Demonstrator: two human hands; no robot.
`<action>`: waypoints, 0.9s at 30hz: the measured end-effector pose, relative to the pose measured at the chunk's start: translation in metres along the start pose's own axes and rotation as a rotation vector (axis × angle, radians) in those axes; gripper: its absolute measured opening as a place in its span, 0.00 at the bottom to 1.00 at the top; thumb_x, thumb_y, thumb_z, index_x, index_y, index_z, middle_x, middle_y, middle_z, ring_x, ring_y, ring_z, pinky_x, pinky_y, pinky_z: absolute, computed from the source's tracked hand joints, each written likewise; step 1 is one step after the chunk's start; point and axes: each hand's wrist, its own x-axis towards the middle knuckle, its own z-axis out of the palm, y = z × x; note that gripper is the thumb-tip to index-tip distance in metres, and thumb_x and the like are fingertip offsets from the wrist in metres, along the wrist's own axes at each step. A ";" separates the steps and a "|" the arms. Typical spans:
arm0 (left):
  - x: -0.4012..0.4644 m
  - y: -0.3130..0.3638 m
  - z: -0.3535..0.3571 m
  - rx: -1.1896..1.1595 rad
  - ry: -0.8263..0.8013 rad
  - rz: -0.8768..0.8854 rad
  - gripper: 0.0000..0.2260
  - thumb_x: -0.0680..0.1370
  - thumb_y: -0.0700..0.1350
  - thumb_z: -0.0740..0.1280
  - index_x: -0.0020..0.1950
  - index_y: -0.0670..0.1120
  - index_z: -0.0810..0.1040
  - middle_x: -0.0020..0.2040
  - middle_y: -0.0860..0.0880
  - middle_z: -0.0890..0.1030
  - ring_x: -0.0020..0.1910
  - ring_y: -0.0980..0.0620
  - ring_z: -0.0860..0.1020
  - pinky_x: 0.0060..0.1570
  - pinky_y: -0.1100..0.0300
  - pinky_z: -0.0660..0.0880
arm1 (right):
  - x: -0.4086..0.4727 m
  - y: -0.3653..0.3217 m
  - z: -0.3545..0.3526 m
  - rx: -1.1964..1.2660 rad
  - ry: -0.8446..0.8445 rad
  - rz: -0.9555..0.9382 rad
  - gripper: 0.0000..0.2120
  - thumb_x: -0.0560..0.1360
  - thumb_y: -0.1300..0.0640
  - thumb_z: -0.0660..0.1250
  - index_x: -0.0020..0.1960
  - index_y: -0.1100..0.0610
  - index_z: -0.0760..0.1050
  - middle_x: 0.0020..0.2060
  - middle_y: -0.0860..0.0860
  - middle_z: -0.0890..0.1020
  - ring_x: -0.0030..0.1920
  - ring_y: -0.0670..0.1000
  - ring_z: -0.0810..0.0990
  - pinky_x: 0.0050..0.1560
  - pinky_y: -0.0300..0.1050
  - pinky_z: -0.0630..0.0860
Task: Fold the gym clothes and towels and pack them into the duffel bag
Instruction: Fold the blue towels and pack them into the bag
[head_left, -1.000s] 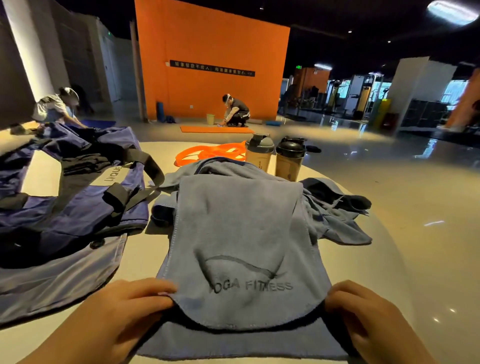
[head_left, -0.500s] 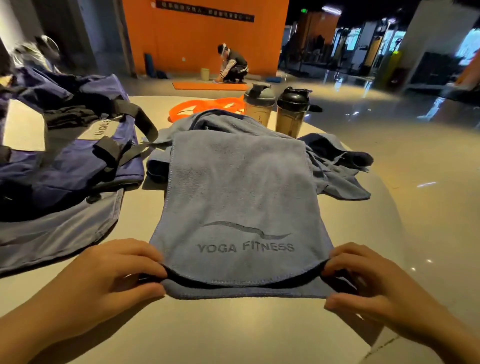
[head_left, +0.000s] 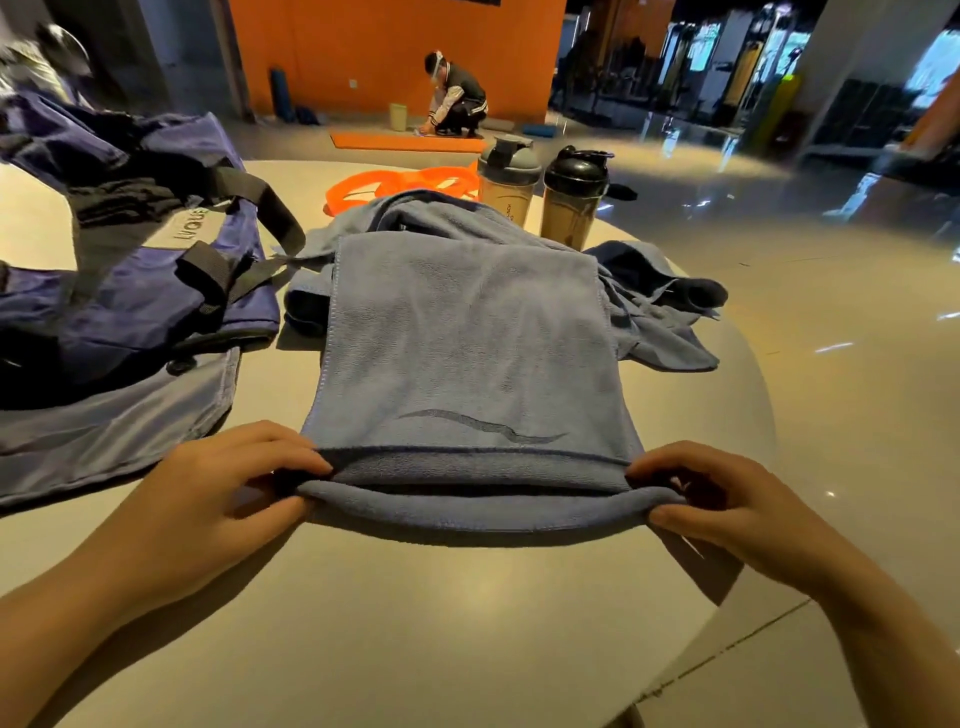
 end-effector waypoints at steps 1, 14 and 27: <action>0.000 0.001 0.000 -0.012 0.009 -0.001 0.21 0.76 0.67 0.58 0.54 0.54 0.80 0.49 0.63 0.79 0.49 0.65 0.77 0.48 0.75 0.72 | -0.001 0.001 -0.002 0.082 0.002 -0.010 0.20 0.62 0.30 0.69 0.49 0.39 0.80 0.46 0.42 0.82 0.51 0.45 0.80 0.47 0.38 0.78; 0.005 0.004 -0.001 -0.116 0.115 -0.134 0.20 0.74 0.69 0.59 0.47 0.58 0.83 0.45 0.62 0.82 0.43 0.62 0.80 0.41 0.67 0.76 | 0.018 0.003 0.014 0.041 0.379 -0.053 0.22 0.61 0.24 0.62 0.44 0.36 0.81 0.39 0.40 0.83 0.44 0.45 0.80 0.41 0.32 0.76; 0.009 0.003 -0.003 -0.245 0.117 -0.295 0.17 0.65 0.67 0.69 0.48 0.61 0.82 0.43 0.59 0.84 0.40 0.61 0.82 0.42 0.72 0.76 | 0.018 0.011 0.015 0.080 0.390 -0.007 0.10 0.77 0.64 0.64 0.46 0.52 0.80 0.38 0.43 0.82 0.35 0.44 0.78 0.34 0.30 0.73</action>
